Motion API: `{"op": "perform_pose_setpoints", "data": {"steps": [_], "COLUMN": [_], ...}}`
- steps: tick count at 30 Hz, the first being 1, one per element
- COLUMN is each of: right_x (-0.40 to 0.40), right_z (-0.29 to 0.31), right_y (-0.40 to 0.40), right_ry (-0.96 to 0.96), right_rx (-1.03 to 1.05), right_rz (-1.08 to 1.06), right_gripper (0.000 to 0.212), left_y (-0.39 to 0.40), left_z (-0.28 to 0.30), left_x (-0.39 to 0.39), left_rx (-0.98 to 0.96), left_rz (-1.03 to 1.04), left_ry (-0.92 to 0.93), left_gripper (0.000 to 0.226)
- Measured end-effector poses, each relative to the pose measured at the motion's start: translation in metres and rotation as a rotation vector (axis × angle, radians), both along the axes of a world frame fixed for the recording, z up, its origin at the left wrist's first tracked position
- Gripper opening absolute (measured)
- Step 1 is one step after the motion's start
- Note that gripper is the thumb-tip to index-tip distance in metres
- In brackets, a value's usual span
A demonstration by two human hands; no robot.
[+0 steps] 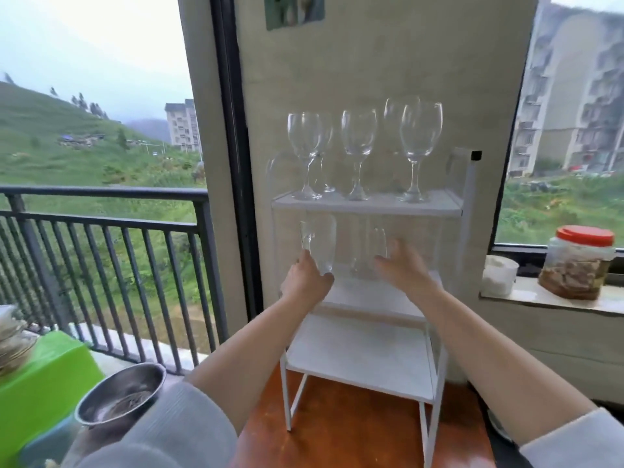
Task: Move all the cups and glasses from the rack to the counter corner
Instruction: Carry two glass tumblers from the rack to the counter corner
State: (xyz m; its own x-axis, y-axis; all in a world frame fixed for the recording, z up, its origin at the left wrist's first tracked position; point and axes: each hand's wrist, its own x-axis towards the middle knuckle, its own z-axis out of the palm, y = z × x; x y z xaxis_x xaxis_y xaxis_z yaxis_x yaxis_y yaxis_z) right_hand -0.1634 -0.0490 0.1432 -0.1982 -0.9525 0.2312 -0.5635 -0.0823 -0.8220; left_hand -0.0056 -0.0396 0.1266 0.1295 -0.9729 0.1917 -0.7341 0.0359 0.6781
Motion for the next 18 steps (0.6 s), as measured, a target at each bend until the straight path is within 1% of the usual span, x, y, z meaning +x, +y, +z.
{"op": "perform_pose_setpoints", "data": {"steps": [1,2,3,4,5,6,8,9,10,11,12,14,16,18], "right_x": [-0.001,-0.002,-0.001,0.000,0.002,0.004,0.006,0.006,0.006,0.006,0.006,0.005,0.005,0.008], "right_z": [0.000,0.001,0.003,0.003,0.002,0.002,0.001,0.001,0.003,0.003,0.002,-0.001,-0.004,-0.004], "right_y": [-0.013,-0.021,-0.031,-0.042,-0.048,-0.053,-0.058,-0.058,-0.057,-0.055,-0.052,-0.044,-0.032,-0.012], "right_ry": [-0.060,-0.118,-0.186,-0.247,-0.307,-0.372,-0.488,-0.522,-0.515,-0.497,-0.496,-0.515,-0.527,-0.565], "right_rx": [0.016,0.032,0.044,0.056,0.065,0.061,0.027,0.012,0.001,-0.005,-0.008,-0.017,-0.013,-0.037], "right_rz": [0.004,0.008,0.021,0.032,0.056,0.068,0.074,0.068,0.059,0.060,0.064,0.072,0.072,0.059], "right_gripper": [0.026,0.011,0.014,0.028,0.035,0.036,0.036,0.037,0.039,0.041,0.043,0.049,0.061,0.066], "left_y": [-0.012,-0.021,-0.031,-0.040,-0.048,-0.053,-0.059,-0.059,-0.057,-0.057,-0.055,-0.046,-0.033,-0.016], "left_z": [-0.002,-0.003,-0.003,-0.003,-0.003,-0.003,0.002,0.006,0.012,0.014,0.016,0.018,0.014,0.009], "left_x": [-0.002,-0.003,-0.004,-0.005,-0.004,-0.003,-0.002,0.000,0.001,0.003,0.004,0.005,0.006,0.008], "left_rx": [0.000,-0.009,-0.027,-0.049,-0.079,-0.101,-0.098,-0.076,-0.062,-0.048,-0.034,-0.026,-0.051,-0.091], "left_rz": [0.023,0.046,0.066,0.087,0.113,0.131,0.082,0.030,-0.012,-0.035,-0.044,-0.030,-0.021,-0.019], "left_ry": [0.069,0.143,0.216,0.286,0.343,0.399,0.503,0.545,0.586,0.622,0.663,0.749,0.826,0.865], "left_gripper": [0.052,0.052,0.053,0.051,0.049,0.044,0.026,0.010,0.010,0.023,0.029,0.035,0.041,0.040]}}
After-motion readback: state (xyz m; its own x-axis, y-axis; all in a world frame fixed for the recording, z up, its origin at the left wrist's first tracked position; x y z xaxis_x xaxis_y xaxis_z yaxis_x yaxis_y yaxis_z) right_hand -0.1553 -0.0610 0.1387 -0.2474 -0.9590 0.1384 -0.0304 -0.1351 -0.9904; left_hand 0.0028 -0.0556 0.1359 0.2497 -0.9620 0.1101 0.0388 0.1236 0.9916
